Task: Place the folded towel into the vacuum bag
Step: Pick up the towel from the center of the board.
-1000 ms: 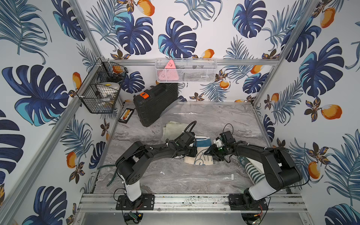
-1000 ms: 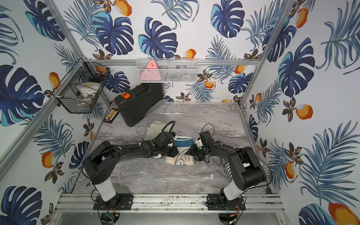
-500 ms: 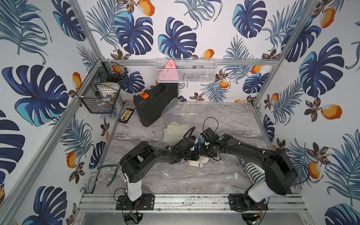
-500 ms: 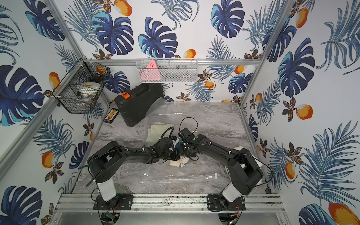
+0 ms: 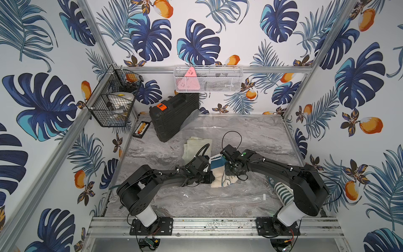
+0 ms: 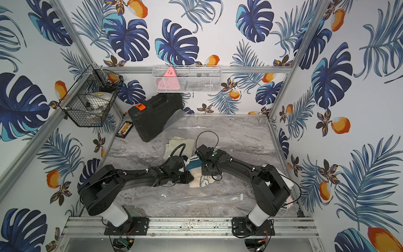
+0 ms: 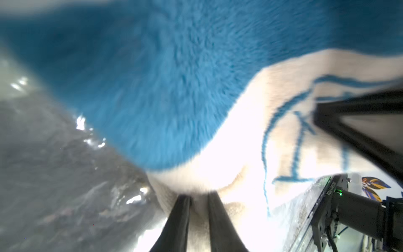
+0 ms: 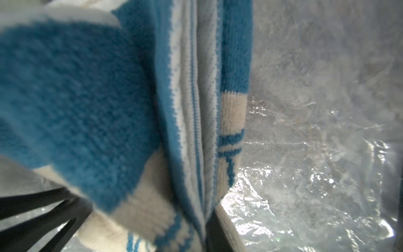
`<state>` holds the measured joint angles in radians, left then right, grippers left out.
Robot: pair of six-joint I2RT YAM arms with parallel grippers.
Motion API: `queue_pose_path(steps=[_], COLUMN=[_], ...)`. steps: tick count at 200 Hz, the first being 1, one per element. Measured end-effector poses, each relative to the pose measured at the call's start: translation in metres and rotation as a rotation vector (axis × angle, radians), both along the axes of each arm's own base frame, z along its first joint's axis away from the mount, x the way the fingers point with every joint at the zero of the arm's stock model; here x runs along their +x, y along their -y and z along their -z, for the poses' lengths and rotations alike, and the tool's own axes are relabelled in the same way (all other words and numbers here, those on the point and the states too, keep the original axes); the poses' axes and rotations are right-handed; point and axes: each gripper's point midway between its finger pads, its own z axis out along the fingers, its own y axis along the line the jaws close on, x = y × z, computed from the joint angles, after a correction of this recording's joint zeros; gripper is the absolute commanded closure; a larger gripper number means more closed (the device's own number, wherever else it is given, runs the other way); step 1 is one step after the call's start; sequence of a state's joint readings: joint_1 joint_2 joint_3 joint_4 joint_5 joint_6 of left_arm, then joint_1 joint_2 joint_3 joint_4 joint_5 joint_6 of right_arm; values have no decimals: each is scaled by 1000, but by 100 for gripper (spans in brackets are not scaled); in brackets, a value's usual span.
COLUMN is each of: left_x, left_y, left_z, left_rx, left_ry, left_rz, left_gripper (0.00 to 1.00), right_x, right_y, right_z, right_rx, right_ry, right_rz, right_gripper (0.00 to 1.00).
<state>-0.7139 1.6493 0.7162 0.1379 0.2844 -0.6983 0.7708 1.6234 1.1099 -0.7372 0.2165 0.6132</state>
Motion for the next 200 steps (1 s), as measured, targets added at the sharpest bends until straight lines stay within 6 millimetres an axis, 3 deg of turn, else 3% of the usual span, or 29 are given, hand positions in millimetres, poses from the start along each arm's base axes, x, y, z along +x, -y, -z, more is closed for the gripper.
queue_pose_path(steps=[33, 58, 92, 134, 162, 200], left_x=[0, -1, -1, 2, 2, 0], left_y=[14, 17, 17, -4, -21, -43], left_z=[0, 1, 1, -5, -31, -58], left_rx=[-61, -99, -146, -156, -137, -44], left_ry=[20, 25, 19, -17, 3, 65], left_rz=[14, 11, -2, -50, -75, -80], left_gripper=[78, 78, 79, 79, 79, 78], right_x=[-9, -15, -19, -17, -17, -19], right_y=[-12, -36, -53, -51, -51, -57], right_z=[-1, -2, 23, 39, 39, 43], right_rx=[-17, 94, 190, 190, 164, 31], right_ry=[6, 3, -22, 10, 33, 64], right_rz=[-51, -76, -57, -47, -68, -139], right_gripper=[80, 66, 48, 31, 22, 17])
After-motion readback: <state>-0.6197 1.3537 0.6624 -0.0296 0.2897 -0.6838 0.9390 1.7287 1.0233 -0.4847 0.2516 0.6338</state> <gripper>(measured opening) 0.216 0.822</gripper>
